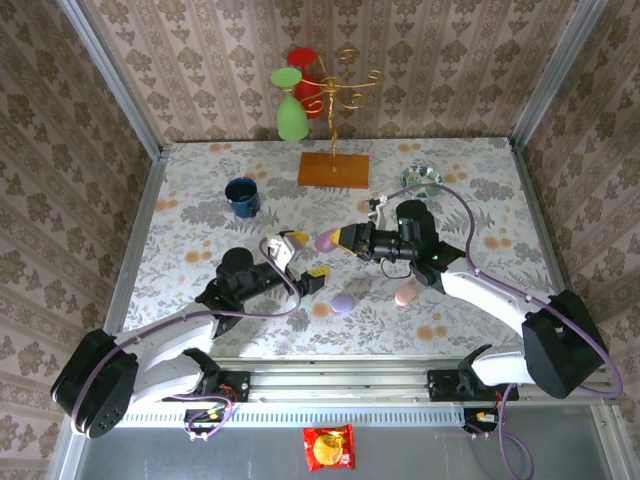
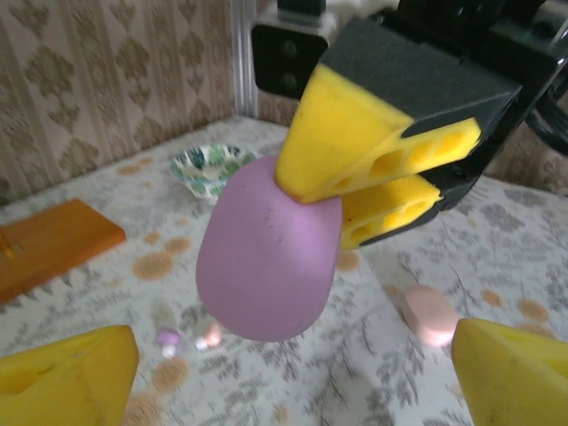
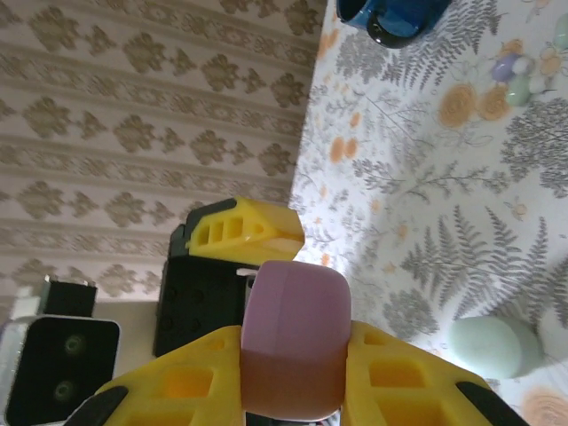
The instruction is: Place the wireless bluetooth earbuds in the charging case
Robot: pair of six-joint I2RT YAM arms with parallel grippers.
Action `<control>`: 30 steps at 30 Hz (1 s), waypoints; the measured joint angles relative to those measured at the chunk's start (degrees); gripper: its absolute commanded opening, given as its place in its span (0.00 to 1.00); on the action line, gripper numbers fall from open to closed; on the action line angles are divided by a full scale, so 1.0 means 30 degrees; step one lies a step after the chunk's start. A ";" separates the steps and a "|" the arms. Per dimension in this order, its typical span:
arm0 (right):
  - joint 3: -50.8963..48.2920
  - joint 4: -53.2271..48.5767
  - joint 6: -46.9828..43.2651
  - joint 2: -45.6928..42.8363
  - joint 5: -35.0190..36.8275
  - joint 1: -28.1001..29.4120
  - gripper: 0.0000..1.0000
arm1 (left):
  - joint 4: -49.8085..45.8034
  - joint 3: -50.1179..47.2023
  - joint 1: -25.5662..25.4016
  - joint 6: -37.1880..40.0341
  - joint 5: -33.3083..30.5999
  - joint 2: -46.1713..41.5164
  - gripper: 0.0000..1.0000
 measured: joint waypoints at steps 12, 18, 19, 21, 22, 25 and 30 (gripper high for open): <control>-0.0087 0.4728 0.6200 -0.0459 -0.2091 -0.0823 0.04 | 0.7176 -0.0095 0.0357 -0.2025 0.0809 0.2616 0.87; -0.1501 0.7402 0.8539 -0.1457 -0.2295 -0.0823 0.00 | 0.8925 0.0262 0.0255 -0.2812 0.2237 0.4408 0.87; -0.1821 0.7664 0.8801 -0.1690 -0.2288 -0.0823 0.00 | 0.9107 0.0430 0.0182 -0.2849 0.2317 0.4466 0.87; -0.2492 0.8306 0.9369 -0.2098 -0.2222 -0.0823 0.00 | 0.9449 0.0729 -0.0051 -0.2849 0.2368 0.4488 0.86; -0.2798 0.8699 0.9668 -0.2237 -0.2186 -0.0831 0.00 | 0.9602 0.0867 -0.0175 -0.2863 0.2368 0.4488 0.86; -0.3337 0.9734 1.0506 -0.2368 -0.2011 -0.0860 0.00 | 0.9879 0.1049 -0.0401 -0.2856 0.2426 0.4495 0.84; -0.3606 1.0499 1.1162 -0.2499 -0.1770 -0.0860 0.00 | 0.9908 0.1275 -0.0685 -0.2878 0.2426 0.4503 0.76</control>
